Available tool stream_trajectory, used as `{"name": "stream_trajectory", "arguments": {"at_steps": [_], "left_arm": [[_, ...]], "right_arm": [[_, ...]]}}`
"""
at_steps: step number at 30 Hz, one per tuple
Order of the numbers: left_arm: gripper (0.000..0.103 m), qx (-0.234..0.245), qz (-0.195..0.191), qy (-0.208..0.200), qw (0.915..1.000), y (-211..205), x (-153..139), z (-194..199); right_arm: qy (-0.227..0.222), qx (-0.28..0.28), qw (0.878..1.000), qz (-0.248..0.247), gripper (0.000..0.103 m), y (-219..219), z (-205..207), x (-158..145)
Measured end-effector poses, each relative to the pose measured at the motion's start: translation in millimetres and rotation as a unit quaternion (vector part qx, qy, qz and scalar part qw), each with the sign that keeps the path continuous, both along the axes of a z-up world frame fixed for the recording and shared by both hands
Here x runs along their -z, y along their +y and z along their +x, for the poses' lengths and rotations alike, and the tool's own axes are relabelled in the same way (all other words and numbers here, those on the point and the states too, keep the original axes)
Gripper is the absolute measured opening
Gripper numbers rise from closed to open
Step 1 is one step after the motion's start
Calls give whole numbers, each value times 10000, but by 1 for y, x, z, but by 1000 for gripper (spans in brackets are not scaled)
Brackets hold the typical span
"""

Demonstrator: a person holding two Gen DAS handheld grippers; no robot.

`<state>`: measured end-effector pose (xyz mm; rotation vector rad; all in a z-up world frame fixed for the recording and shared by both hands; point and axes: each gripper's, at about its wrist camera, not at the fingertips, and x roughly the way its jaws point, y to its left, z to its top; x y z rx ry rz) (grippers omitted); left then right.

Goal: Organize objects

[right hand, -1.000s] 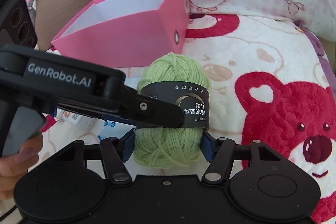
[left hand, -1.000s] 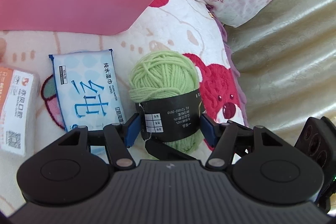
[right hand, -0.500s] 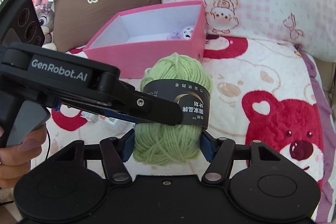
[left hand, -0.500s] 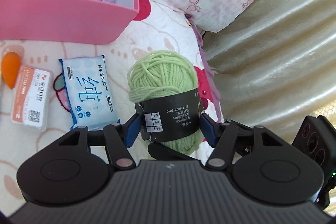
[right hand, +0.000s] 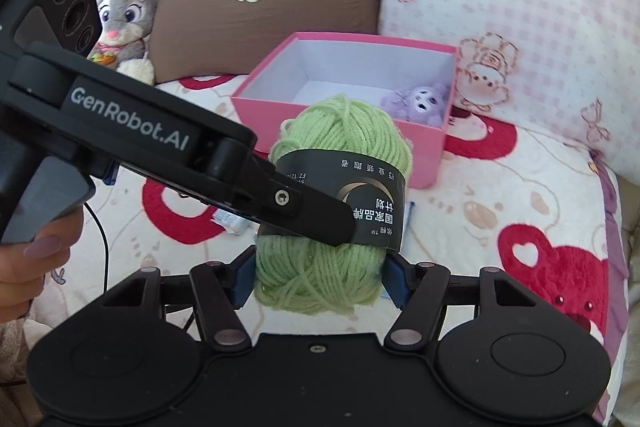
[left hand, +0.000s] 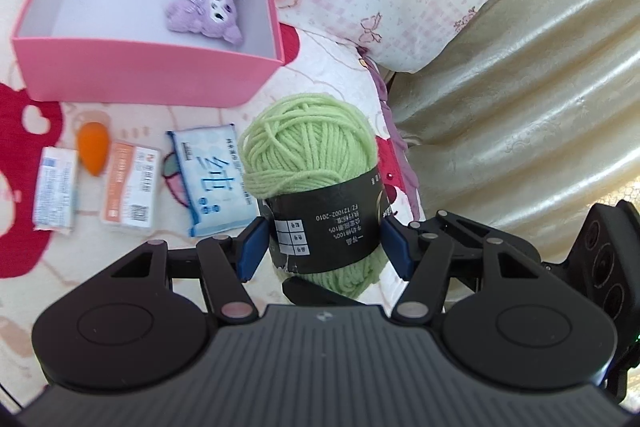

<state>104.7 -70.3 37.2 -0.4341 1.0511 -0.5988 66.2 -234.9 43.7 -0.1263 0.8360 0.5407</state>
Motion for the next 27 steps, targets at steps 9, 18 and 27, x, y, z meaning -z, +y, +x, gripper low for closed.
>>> {"name": "stream_trajectory", "arguments": {"at_steps": [9,18,27], "left_arm": [[60,-92,330,-47,9994,33,-20,-10],[60,-206,559,-255,9979,66,-52,-18],[61,-531,358,-363,9973,99,-54,-4]], "right_arm": [[200,-164,9993,257,69,31,1,-14],[110,-520,9984,212,67,67,0,-44],[74,-525,9986,65,67,102,22,-58]]}}
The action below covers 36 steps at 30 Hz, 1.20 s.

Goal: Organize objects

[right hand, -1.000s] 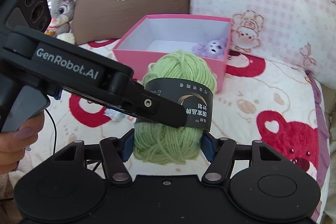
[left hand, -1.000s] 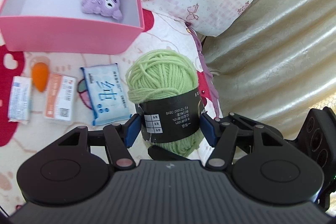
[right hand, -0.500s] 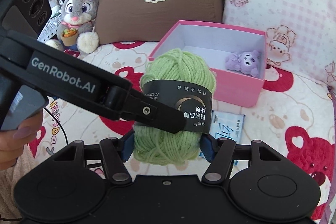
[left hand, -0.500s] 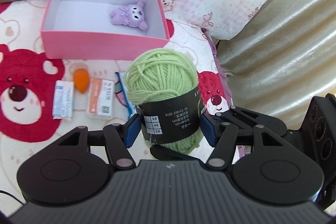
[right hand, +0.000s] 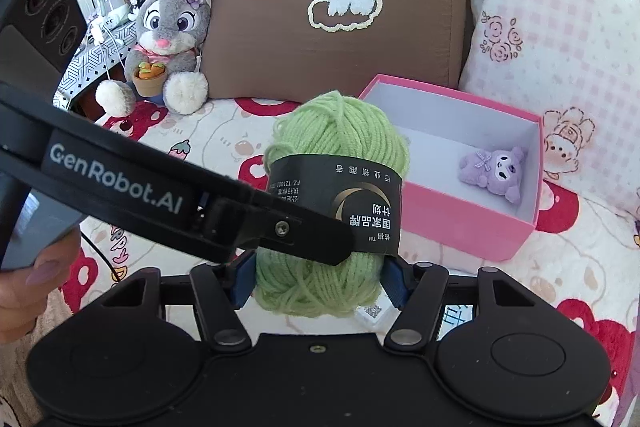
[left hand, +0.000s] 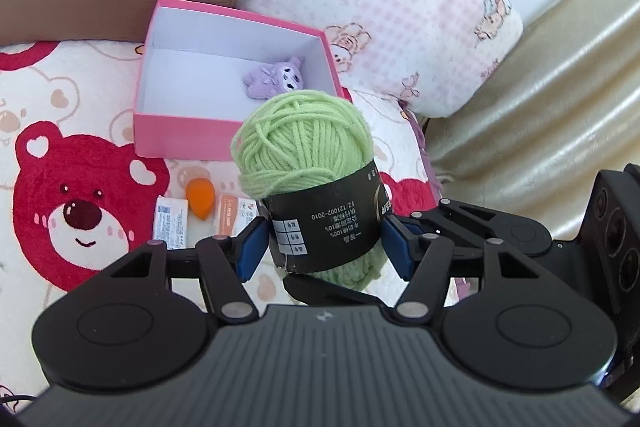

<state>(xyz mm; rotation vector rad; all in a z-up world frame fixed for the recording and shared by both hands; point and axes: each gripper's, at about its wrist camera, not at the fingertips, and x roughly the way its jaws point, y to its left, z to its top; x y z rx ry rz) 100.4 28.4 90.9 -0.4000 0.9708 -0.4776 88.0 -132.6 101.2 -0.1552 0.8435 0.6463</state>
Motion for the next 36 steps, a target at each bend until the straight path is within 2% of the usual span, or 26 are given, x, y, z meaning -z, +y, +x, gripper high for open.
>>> {"name": "stream_trajectory", "arguments": {"at_steps": [2,6,11,16,19,22,26,33,36], "left_arm": [[61,-39,-19,11,10000,5,0,8],[61,-115,53,-40,9999,15,-4,30],[61,-213,145,-142,9996,30,-9,54],[61,-275,337,-164,9989,34,-7,86],[61,-254,424,-56,9988,35,0,96],[61,-268,280,173,9991,40,12,111],[61,-348,211,216,9989,42,23,130],[61,-396,574,220,9973,29,45,171],[61,-516,584,333,9964,25,63,194]], "right_arm": [[24,-22,10000,-37,67,6,8,-1],[-214,-188,9994,-205,66,21,28,-3],[-285,-246,9993,-23,66,33,54,-4],[-157,-18,9995,290,66,37,89,6],[46,136,9988,467,66,38,105,15],[119,222,9985,479,66,40,114,23],[169,345,9981,482,66,42,131,30],[301,579,9967,488,66,47,170,51],[240,687,9966,394,66,50,187,68]]}}
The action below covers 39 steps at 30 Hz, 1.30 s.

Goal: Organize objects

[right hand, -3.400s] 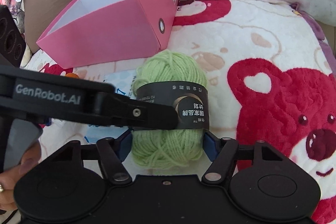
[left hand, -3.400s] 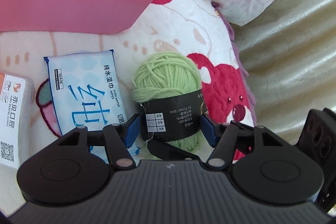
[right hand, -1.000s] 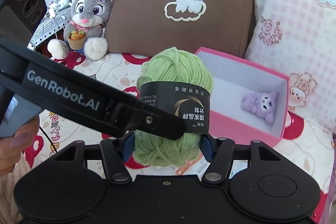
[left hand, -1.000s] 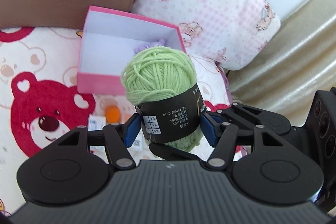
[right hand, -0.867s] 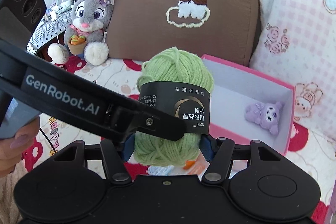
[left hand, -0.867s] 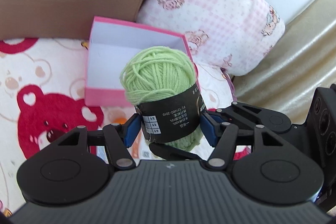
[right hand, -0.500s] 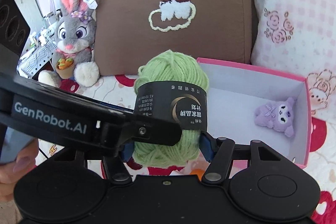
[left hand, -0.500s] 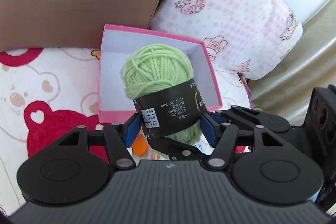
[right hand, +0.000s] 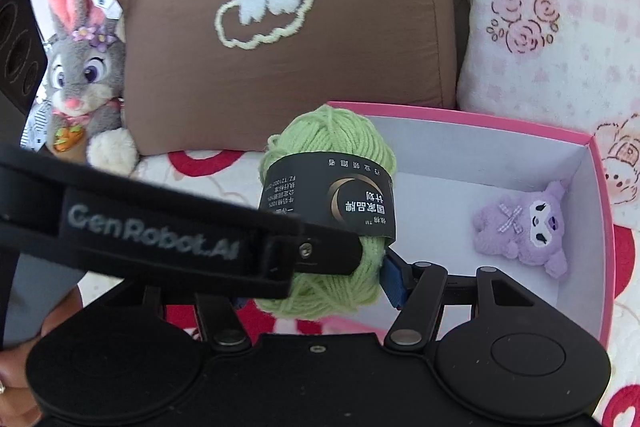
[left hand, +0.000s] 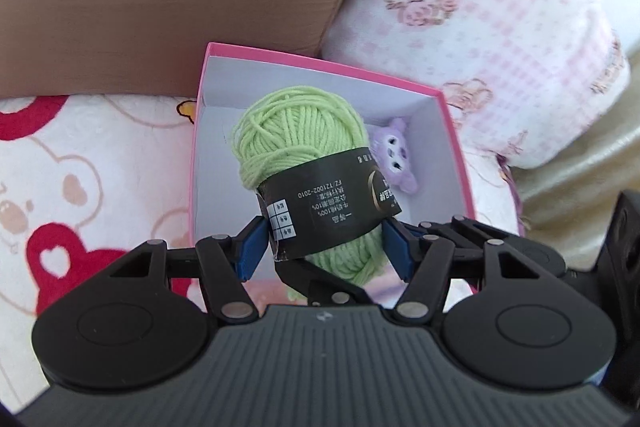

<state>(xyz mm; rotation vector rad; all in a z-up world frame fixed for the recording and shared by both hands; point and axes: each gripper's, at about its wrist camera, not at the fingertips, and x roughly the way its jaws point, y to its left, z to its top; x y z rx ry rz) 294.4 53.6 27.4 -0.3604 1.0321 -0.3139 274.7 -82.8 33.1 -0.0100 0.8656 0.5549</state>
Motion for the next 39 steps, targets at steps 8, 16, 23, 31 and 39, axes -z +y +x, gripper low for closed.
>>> {"name": "stream_trajectory", "arguments": {"at_steps": [8,16,23,31,39], "left_arm": [[60,-149,54,282,9995,-2,42,40],[53,-102,144,302,9994,-4,59,58],[52,166,477,241,9984,-22,58,71],[50,407,866,349,9948,-43,61,81],[49,332,1100,492,9922,-53,63,93]], "right_arm": [[325,170,9992,132,66,-2,42,43],[512,136,9986,-35,66,2,63,61],[795,51,9967,148,69,-11,78,64],[775,11,9970,36,63,-18,80,73],[740,34,9972,-132,63,-8,88,78]]}}
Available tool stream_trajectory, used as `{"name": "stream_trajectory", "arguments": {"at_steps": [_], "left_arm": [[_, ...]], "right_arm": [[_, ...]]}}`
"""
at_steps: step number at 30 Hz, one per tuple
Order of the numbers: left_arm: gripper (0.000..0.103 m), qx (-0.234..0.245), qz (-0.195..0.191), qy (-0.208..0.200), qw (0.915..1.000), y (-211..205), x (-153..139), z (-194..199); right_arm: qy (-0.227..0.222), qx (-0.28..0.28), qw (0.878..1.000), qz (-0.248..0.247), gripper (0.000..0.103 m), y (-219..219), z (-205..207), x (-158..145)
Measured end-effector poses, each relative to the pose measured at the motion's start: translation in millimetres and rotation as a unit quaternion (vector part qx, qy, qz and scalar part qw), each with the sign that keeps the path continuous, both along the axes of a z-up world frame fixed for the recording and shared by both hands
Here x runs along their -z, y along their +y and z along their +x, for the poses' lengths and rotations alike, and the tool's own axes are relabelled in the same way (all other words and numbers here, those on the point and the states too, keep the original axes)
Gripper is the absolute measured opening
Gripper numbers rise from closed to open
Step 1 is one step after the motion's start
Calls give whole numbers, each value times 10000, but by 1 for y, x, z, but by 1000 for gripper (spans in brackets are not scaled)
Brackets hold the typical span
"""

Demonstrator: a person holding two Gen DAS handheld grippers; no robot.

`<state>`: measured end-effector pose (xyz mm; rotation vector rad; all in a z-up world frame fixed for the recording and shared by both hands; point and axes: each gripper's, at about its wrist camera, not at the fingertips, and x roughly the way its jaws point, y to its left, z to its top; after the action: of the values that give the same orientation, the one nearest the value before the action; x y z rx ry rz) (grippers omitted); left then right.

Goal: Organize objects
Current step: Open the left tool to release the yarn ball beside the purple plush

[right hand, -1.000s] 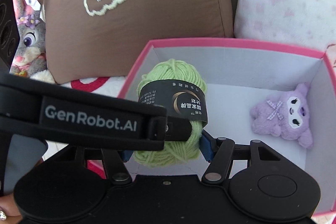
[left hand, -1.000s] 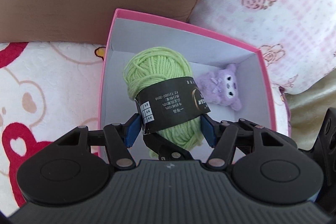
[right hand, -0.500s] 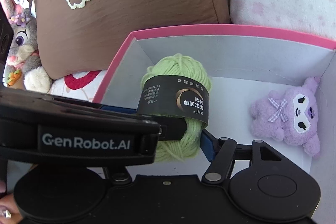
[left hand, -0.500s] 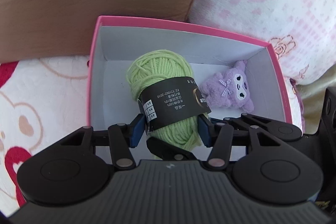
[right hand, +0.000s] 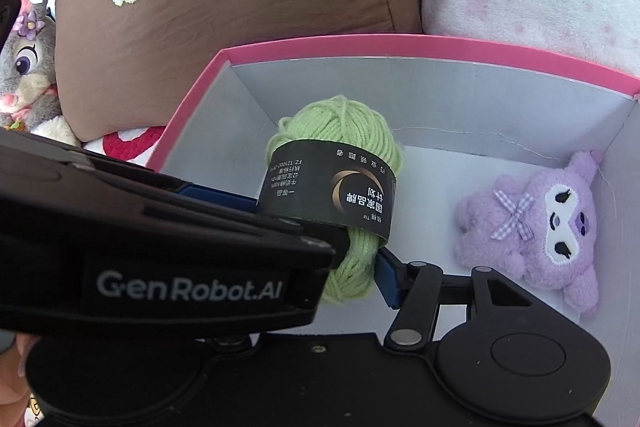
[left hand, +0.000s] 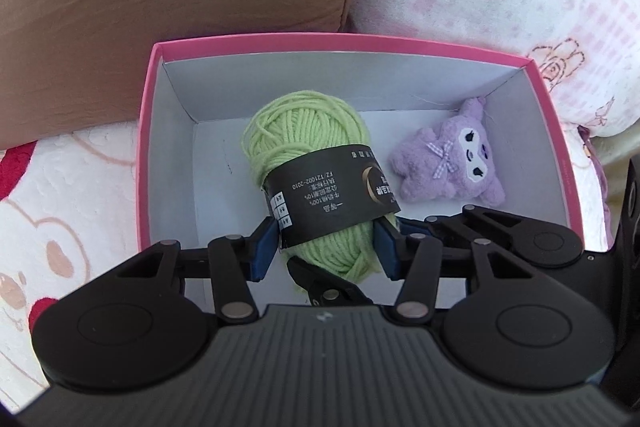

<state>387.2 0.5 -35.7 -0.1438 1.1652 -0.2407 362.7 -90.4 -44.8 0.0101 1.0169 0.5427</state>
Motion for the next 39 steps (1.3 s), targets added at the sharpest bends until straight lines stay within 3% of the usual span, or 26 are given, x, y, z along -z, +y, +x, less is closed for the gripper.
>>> {"name": "stream_trajectory", "arguments": {"at_steps": [3,7,13,16,23,28,31,39], "left_arm": [[48,-99,-72,222,9997,6,5,7],[46,-10,134,88,9999,3,2,8],[47,-40,379,63,9993,-5,1,7],[47,-94,442,42,9990,-4,-1,5],[45,-397,338,35,9986,12,-6,3],[35,-555,261,-98,9981,18,-12,1],[29,-450,444,-254,9977,13,-15,2],[29,-409,641,-276,9967,3,-11,6]], "right_arm": [[286,-42,9995,96,68,2,7,5],[308,-26,9987,396,69,-10,6,5],[3,-40,9994,347,48,-11,1,-5],[-94,-94,9997,207,43,-4,1,-6],[-195,-199,9995,147,43,8,6,-1],[-226,-282,9992,178,43,14,8,-2],[-238,-317,9990,202,43,20,10,-1],[-174,-394,9969,659,43,14,9,-4]]}}
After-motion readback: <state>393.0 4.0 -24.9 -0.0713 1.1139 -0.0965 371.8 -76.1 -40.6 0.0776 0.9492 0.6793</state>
